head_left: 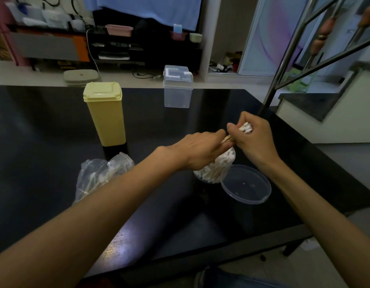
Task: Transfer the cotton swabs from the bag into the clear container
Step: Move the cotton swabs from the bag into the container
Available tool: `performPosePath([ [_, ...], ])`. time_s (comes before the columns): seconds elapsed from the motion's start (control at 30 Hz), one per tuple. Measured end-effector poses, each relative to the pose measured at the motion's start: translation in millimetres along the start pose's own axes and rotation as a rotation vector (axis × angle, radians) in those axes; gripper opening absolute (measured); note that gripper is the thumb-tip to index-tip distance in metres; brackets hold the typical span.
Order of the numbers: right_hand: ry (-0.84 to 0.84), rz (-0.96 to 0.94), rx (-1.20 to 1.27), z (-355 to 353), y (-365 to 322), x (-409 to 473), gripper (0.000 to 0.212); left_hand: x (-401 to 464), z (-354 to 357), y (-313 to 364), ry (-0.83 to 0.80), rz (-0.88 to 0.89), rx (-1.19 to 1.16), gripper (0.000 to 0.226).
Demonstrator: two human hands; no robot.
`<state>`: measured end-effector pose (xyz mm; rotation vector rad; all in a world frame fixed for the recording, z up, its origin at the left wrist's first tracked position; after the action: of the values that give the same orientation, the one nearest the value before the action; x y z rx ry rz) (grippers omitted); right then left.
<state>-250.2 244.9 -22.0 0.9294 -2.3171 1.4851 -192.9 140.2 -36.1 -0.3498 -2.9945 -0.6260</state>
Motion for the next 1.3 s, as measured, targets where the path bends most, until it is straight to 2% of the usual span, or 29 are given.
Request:
performPosePath([
  [0.1,0.008,-0.079,-0.096,0,-3,-1,0.034,-4,-1,-16,0.022,-0.085,-0.092,0.046],
  [0.23,-0.045,-0.206,-0.304,5,-1,-6,0.025,-19,7,-46,-0.038,-0.182,-0.128,0.095],
  [0.3,-0.063,-0.299,-0.388,9,-3,-10,0.025,-24,18,-51,-0.088,-0.193,-0.172,0.104],
  [0.5,-0.097,-0.625,-0.573,20,-22,-24,0.017,-26,31,-51,-0.025,-0.156,-0.258,0.089],
  [0.6,-0.205,-0.779,-0.616,30,-23,-31,0.011,-26,29,-52,0.02,-0.12,-0.267,0.079],
  [0.7,-0.273,-0.856,-0.655,35,-22,-34,0.023,-26,29,-52,0.038,-0.109,-0.285,0.07],
  [0.8,-0.297,-0.817,-0.624,36,-25,-33,0.011,-25,29,-53,0.042,-0.12,-0.269,0.066],
  [0.97,-0.301,-0.705,-0.599,40,-27,-23,0.019,-25,25,-51,0.029,-0.136,-0.249,0.059],
  [1.1,-0.28,-0.679,-0.615,33,-27,-19,0.018,-25,24,-49,0.018,-0.135,-0.235,0.066],
  [1.23,-0.339,-0.66,-0.66,39,-19,-20,0.015,-26,23,-49,-0.011,-0.144,-0.283,0.066],
  [1.3,-0.371,-0.588,-0.634,41,-14,-19,0.016,-26,23,-49,-0.014,-0.158,-0.306,0.063],
])
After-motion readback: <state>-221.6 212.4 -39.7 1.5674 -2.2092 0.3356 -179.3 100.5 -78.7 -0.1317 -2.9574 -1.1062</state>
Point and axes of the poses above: each hand's wrist, its own x-axis towards the middle knuckle, its own z-axis out of the palm, y = z × x, the point moved 5 cm from there along x, towards the middle knuckle, and after that the axes turned 1 degree about z, right-handed, at the moved point
